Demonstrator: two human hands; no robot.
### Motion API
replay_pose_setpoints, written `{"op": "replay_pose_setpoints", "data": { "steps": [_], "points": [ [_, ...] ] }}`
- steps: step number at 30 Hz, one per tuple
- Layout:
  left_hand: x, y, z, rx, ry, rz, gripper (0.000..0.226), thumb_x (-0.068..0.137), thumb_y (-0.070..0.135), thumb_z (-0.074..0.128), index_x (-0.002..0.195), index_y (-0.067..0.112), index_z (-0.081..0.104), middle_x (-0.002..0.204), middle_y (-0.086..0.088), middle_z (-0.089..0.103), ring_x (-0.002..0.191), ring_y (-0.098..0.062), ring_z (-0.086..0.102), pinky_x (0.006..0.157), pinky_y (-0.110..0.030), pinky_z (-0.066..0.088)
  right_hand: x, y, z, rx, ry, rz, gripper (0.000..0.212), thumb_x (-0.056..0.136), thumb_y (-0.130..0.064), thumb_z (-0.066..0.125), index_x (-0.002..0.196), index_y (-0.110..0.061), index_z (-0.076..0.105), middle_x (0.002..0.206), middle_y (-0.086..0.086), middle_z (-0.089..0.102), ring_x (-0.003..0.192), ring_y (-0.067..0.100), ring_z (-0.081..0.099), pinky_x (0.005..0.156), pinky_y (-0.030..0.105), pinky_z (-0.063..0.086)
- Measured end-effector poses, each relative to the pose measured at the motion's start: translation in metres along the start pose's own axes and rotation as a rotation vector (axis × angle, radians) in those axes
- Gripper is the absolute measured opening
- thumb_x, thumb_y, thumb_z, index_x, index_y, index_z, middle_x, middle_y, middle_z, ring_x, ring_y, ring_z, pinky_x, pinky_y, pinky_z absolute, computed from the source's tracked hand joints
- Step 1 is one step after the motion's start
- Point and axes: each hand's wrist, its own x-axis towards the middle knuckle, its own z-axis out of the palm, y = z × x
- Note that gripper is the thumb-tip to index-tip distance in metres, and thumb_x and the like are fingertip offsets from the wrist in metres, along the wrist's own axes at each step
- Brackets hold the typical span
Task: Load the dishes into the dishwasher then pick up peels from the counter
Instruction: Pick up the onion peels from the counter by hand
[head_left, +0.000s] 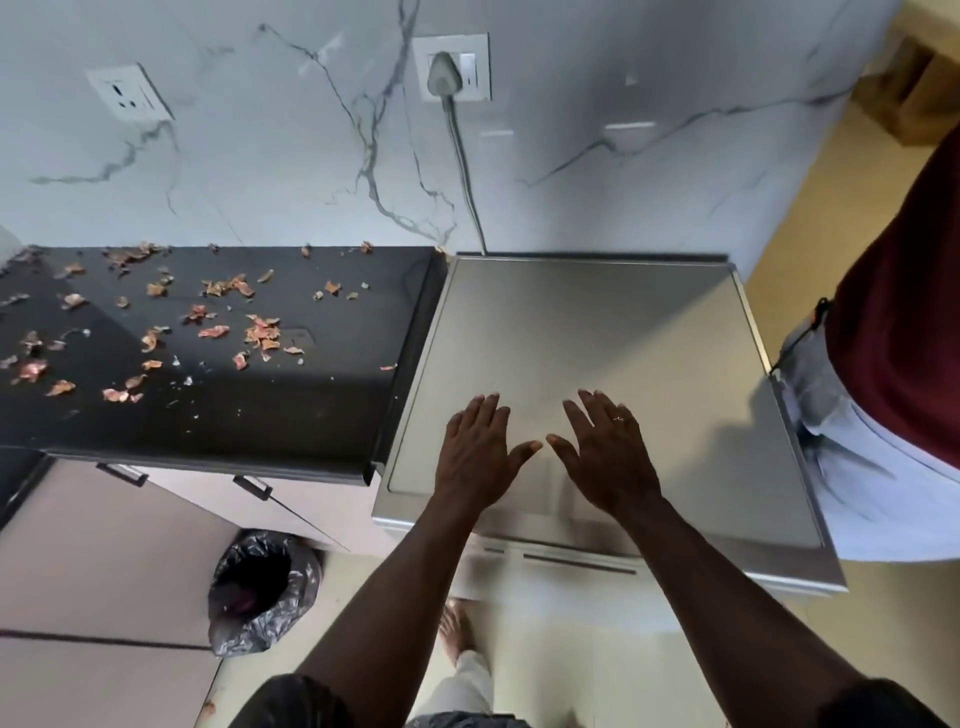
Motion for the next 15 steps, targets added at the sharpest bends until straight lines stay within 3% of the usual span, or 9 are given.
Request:
{"op": "replay_pose_setpoints", "data": {
  "steps": [8,15],
  "points": [
    [0.096,-0.047,-0.025,0.034,0.017,0.061,0.082,0.095,0.072,0.033,0.153,0.014,0.035,0.167,-0.008,0.021,0.156,-0.024,0.012,0.125,-0.044,0.015,0.096,-0.014,-0.005,-0.019,-0.013,0.035,0.083,0.094,-0.067,0.008,0.156,-0.018,0.035,0.165,0.011,0.027,0.154,0.027,0.018,0.125,0.048,0.016],
    [0.171,-0.080,-0.052,0.082,-0.001,0.120,0.092,0.093,0.076,0.027,0.159,0.012,0.021,0.169,-0.007,0.012,0.156,-0.022,0.003,0.127,-0.045,0.009,0.175,-0.026,-0.010,-0.022,-0.023,0.068,0.069,0.103,-0.060,0.025,0.158,-0.018,0.030,0.167,0.010,0.021,0.155,0.027,0.013,0.125,0.048,0.014]
  ]
}}
